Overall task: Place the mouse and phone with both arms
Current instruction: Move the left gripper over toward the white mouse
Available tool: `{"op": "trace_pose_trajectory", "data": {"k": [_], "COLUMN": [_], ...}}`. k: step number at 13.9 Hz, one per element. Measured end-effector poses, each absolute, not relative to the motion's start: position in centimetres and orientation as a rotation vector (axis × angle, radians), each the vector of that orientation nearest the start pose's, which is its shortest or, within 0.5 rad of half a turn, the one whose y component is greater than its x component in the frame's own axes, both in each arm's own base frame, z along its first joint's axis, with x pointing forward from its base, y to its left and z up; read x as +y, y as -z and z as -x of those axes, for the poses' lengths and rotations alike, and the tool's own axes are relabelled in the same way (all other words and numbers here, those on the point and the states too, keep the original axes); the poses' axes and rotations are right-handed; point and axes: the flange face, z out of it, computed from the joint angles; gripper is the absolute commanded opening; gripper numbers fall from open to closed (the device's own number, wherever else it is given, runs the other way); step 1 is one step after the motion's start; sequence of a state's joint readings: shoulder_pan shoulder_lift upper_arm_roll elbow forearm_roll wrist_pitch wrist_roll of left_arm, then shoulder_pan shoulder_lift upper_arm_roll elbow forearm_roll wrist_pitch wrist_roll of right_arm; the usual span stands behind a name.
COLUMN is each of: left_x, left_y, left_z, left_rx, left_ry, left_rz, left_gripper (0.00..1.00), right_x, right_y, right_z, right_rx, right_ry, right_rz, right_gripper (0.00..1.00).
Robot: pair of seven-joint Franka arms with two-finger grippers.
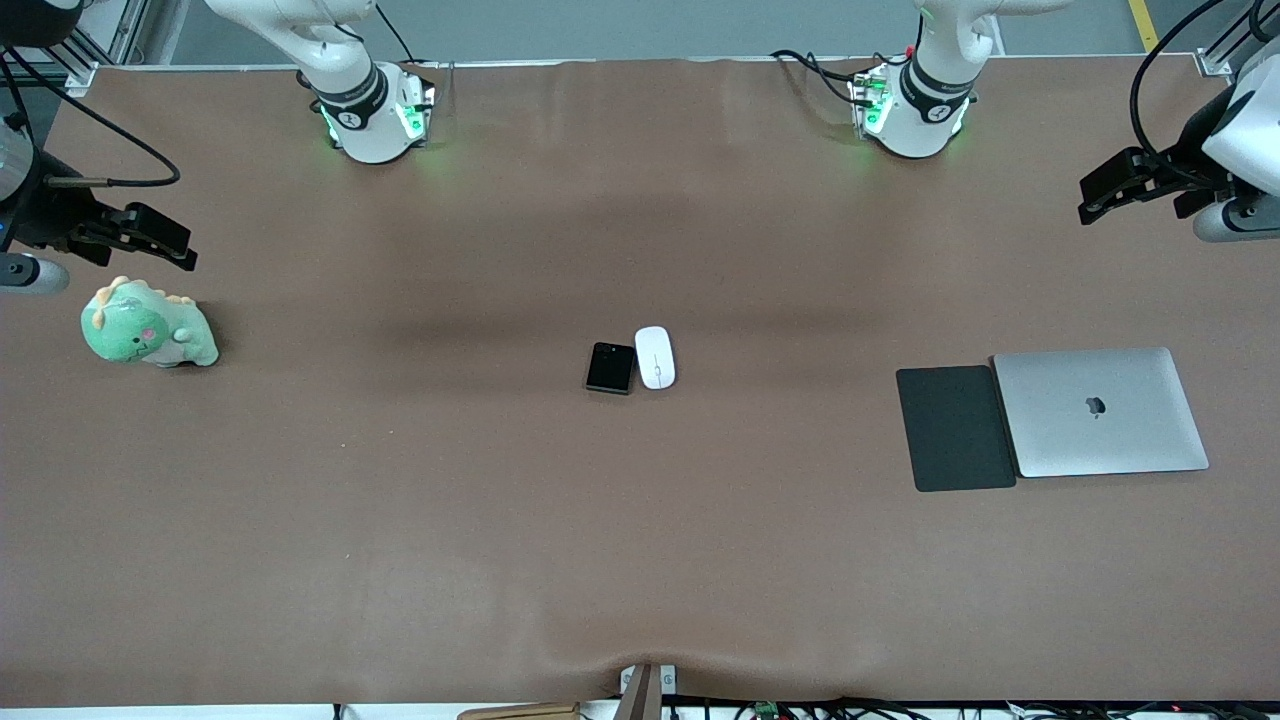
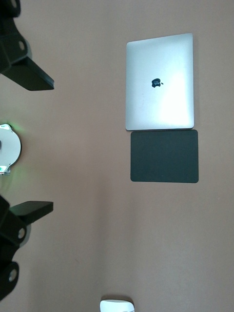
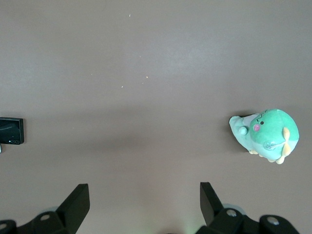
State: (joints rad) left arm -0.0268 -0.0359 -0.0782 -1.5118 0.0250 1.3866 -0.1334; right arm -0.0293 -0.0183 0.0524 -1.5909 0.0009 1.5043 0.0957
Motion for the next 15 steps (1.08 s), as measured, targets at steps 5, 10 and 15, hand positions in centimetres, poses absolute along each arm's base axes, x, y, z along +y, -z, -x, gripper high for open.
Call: {"op": "trace_pose_trajectory", "data": {"k": [5,10,15], "left_x": [-5.6,-10.1,-24.7], "left_y": [-65.4,-62.0,-52.5], "left_z": [-52.2,-55.0,-57.5], "left_rx": [-0.040,0.045,-0.013], "left_ry": [-0.137,-0.199,-0.194], "left_rz": [3.100,3.098,3.084], "left_gripper": [1.00,1.00,1.00], "right_x": [1.3,1.3,1.2], "right_y": [-61.9,-61.9,-61.8], "right_z": [-54.1,-54.2,-54.2], "right_rx": [0.114,0.115,0.116], "right_ry": [-0.108,-0.110,-0.112], "right_rz": [3.142,3.142,3.142], "right_gripper": [1.00,1.00,1.00]}}
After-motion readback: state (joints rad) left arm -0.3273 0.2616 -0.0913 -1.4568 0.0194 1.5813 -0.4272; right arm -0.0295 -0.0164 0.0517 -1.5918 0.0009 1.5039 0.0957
